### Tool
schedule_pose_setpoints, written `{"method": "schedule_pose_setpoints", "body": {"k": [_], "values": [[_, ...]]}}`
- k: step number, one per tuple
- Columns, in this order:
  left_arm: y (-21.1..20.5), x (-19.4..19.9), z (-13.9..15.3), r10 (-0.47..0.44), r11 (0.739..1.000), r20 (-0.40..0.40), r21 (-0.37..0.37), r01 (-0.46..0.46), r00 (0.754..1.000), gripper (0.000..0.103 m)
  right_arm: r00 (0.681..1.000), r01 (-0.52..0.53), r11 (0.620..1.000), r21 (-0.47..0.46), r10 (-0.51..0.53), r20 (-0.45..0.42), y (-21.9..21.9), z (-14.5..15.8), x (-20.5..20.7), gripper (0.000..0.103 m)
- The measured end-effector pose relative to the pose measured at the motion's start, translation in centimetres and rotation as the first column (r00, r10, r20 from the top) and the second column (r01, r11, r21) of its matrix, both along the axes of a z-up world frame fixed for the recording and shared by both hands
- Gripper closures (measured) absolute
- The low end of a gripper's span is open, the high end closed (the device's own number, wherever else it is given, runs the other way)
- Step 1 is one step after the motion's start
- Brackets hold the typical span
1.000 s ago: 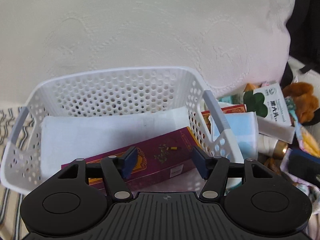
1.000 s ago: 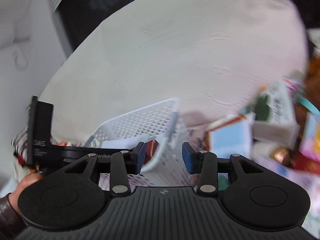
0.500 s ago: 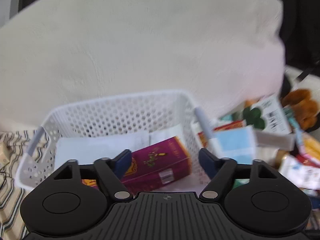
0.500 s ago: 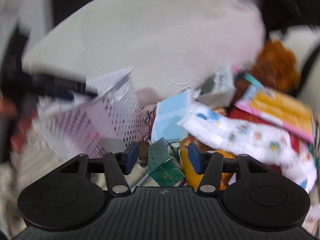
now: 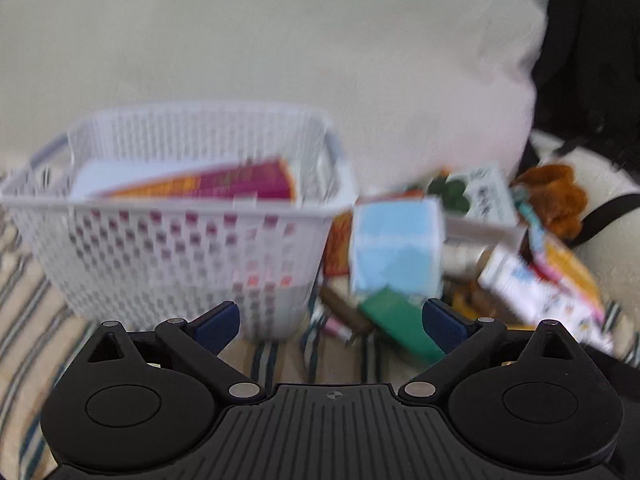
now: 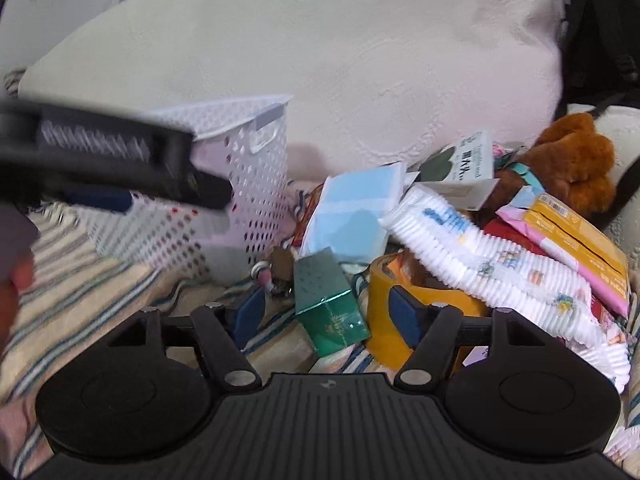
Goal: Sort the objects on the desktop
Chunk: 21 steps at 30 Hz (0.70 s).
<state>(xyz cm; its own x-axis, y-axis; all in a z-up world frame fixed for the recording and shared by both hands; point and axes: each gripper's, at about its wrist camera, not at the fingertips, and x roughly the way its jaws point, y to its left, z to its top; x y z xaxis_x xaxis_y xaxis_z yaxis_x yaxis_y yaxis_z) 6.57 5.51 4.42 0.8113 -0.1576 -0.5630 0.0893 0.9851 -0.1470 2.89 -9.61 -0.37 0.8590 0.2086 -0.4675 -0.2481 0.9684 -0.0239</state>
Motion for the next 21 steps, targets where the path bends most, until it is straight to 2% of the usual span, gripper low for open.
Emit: {"method": "schedule_pose_setpoints", "body": {"k": [1,6,9,11,13,15,18,21], "values": [[0.2,0.3,-0.4,-0.002,1.000,-0.023,0.000,0.002,1.000,0.000,1.000,-0.019,1.000,-0.024,0.019,-0.014,0.3,-0.1,0.2,0.024],[1.4,1.1,-1.5,0.018,0.999,-0.073,-0.043,-0.022,0.997,0.000,0.998,-0.058,0.988,-0.140,0.054,-0.032,2.2,-0.5,1.7,0.024],[1.7,1.3,-1.7,0.033,0.999,-0.090,-0.038,-0.037,0.995,0.000,0.997,-0.068,0.981,-0.180,0.060,-0.050,2.9,-0.7,3.0,0.028],[1.9,1.3,-1.8,0.037,0.999,-0.092,-0.026,-0.039,0.995,0.000,0.996,-0.059,0.977,-0.204,0.042,-0.083,3.2,-1.2,4.1,0.039],[1.9,1.2,-1.8,0.045,0.999,-0.087,-0.012,-0.047,0.995,0.000,0.994,-0.020,0.974,-0.224,-0.005,-0.110,3.1,-1.7,5.1,0.057],[1.8,1.3,-1.8,0.051,0.999,-0.087,-0.003,-0.052,0.995,0.000,0.993,-0.012,0.985,-0.170,-0.008,-0.120,2.4,-1.5,4.9,0.058],[1.9,1.4,-1.9,0.057,0.998,-0.092,-0.004,-0.058,0.994,0.000,0.987,0.019,1.000,-0.014,-0.021,-0.160,0.6,-1.0,4.0,0.059],[1.9,1.4,-2.0,0.061,0.998,-0.096,-0.005,-0.062,0.994,0.000,0.980,0.050,0.992,0.118,-0.026,-0.197,-0.9,-0.7,2.3,0.059]]}}
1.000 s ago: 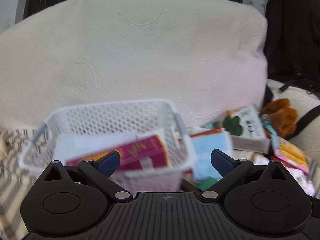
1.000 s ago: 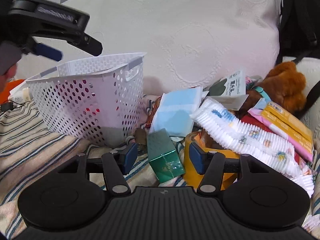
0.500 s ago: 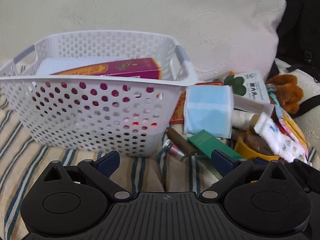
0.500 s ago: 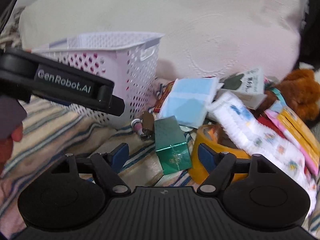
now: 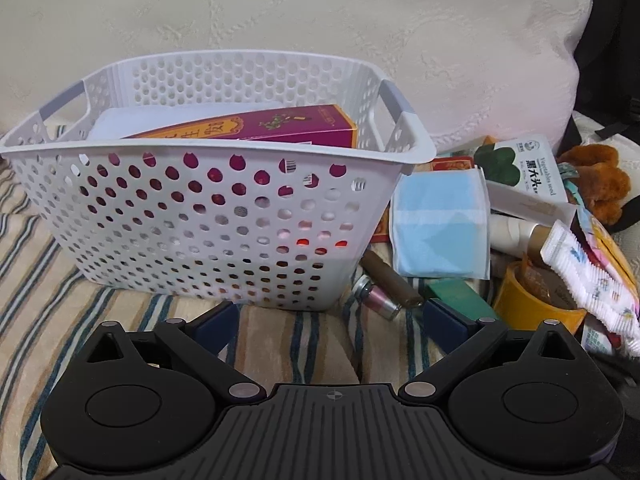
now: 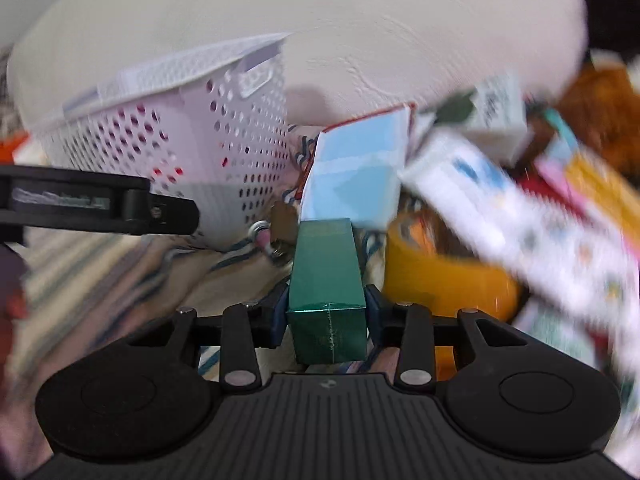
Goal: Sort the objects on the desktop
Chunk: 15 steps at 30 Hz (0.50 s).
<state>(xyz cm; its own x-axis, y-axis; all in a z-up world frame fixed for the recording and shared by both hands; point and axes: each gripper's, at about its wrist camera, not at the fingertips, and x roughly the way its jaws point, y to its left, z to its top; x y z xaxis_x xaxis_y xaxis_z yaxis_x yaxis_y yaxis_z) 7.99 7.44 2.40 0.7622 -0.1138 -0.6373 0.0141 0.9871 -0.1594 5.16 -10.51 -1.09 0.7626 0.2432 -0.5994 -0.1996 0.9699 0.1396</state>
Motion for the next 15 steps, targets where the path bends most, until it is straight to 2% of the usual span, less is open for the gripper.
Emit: {"method": "schedule_pose_setpoints", "body": {"k": [4,10,15], "values": [[0.1,0.0,0.1,0.003,1.000,0.000,-0.003,-0.003,1.000,0.000,0.999,0.029,0.988,0.153,-0.022,-0.046,-1.4,0.4,-3.0,0.059],[-0.1,0.0,0.2,-0.017,1.000,-0.004,-0.013,0.016,1.000,0.000,0.995,0.058,0.938,0.341,-0.027,-0.093,-4.1,-0.2,-6.4,0.057],[-0.9,0.1,0.3,-0.040,0.999,0.019,-0.028,0.040,0.999,0.000,0.994,0.070,0.922,0.380,-0.034,-0.102,-4.8,-0.2,-7.0,0.057]]}}
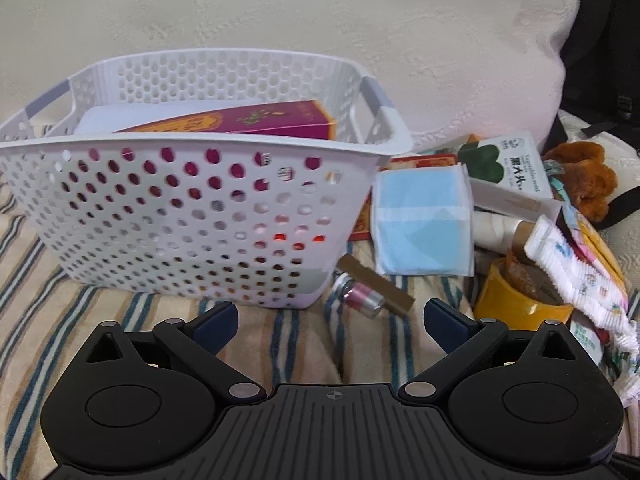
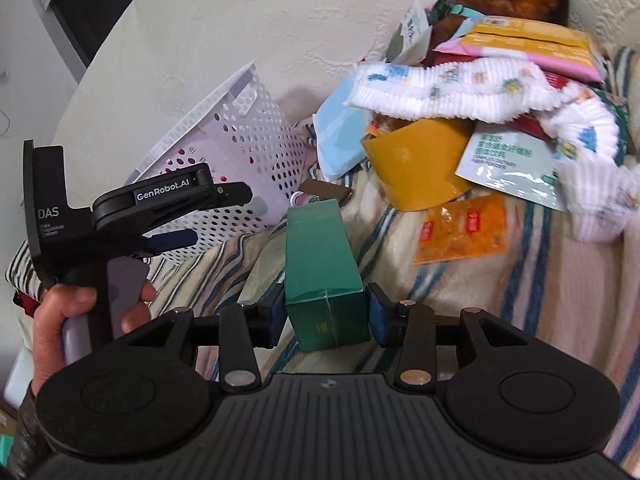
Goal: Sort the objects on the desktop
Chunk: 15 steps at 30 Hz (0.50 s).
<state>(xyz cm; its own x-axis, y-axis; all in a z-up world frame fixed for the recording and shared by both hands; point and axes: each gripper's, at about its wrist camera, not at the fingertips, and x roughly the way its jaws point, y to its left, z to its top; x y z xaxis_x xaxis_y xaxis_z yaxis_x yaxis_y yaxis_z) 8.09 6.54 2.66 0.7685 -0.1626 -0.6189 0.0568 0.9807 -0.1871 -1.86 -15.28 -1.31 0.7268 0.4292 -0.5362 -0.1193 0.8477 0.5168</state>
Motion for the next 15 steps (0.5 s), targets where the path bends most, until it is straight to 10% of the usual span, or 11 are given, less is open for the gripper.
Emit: {"method": "schedule_pose_setpoints", "body": {"k": [15], "values": [[-3.0,0.9,-0.5,-0.046,0.998,0.042,0.037,0.045,0.998,0.000,0.999,-0.032,0.997,-0.064,0.034,0.034,0.2,0.1,-2.2,0.055]]}}
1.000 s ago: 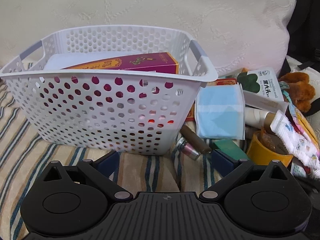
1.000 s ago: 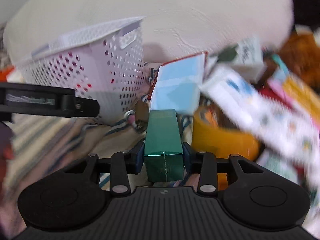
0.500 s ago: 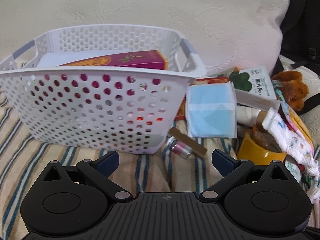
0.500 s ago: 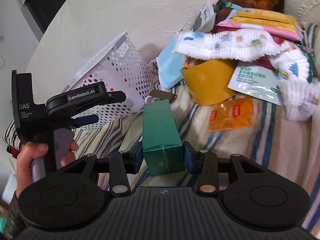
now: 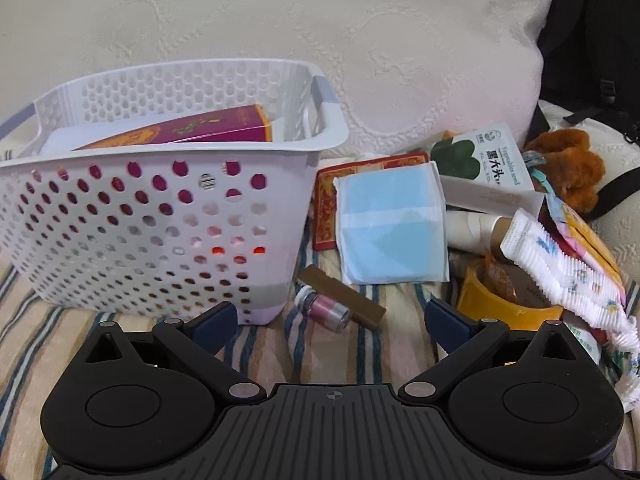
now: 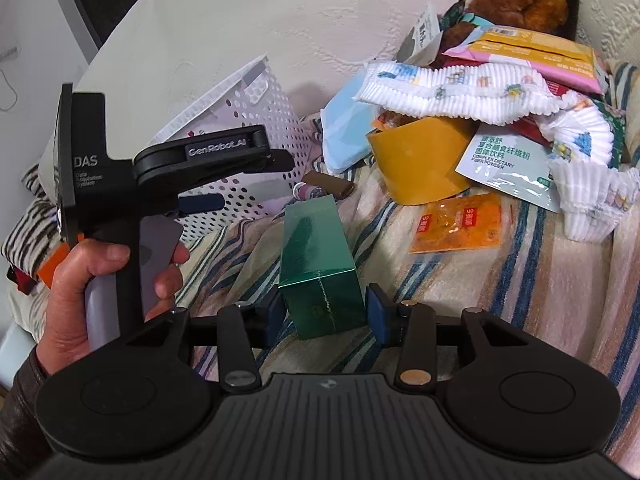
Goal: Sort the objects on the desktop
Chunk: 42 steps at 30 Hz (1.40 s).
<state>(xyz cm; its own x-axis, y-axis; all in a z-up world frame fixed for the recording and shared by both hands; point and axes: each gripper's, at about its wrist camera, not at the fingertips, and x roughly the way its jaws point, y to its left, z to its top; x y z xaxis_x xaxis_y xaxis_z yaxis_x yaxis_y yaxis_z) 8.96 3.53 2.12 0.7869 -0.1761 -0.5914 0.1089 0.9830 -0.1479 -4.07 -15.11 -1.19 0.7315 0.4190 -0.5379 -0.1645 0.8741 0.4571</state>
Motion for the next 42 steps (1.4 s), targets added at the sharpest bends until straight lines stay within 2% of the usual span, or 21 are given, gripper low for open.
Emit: {"method": "schedule_pose_setpoints", "body": {"k": [12,14,16,18,25,32,37,42], "values": [[-1.1,0.0,-1.0,-0.072,0.997,-0.027,0.029,0.073,0.997,0.000,1.000,0.007,1.000,-0.011,-0.006,0.022,0.4,-0.1,0.2,0.054],[-1.6,-0.2,-1.1,-0.092,0.994,-0.022,0.052,0.093,0.996,0.000,0.999,0.020,0.999,-0.035,-0.018,0.044,0.7,-0.1,0.0,0.050],[-2.1,-0.6,-1.1,-0.111,0.991,-0.013,0.077,0.112,0.994,0.000,0.996,0.039,0.996,-0.078,-0.033,0.080,1.2,0.1,-0.2,0.038],[-2.5,-0.9,-1.2,-0.129,0.987,-0.005,0.100,0.129,0.992,0.000,0.992,0.056,0.991,-0.124,-0.042,0.115,1.8,0.3,-0.3,0.034],[-3.7,-1.6,-1.4,-0.177,0.973,0.004,0.153,0.174,0.984,0.000,0.990,0.045,0.962,-0.271,-0.007,0.139,3.7,0.0,-0.1,0.034],[-4.2,-1.9,-1.4,-0.200,0.965,0.013,0.175,0.194,0.980,0.000,0.991,0.034,0.944,-0.327,0.011,0.135,4.5,-0.5,0.4,0.034],[-4.4,-1.9,-1.5,-0.214,0.962,0.016,0.178,0.207,0.977,0.000,0.992,0.036,0.935,-0.352,0.010,0.127,4.9,-0.7,0.6,0.042],[-4.8,-2.2,-1.6,-0.238,0.955,0.027,0.186,0.229,0.971,0.003,0.992,0.039,0.938,-0.344,0.005,0.125,4.8,-0.7,0.6,0.044]]}}
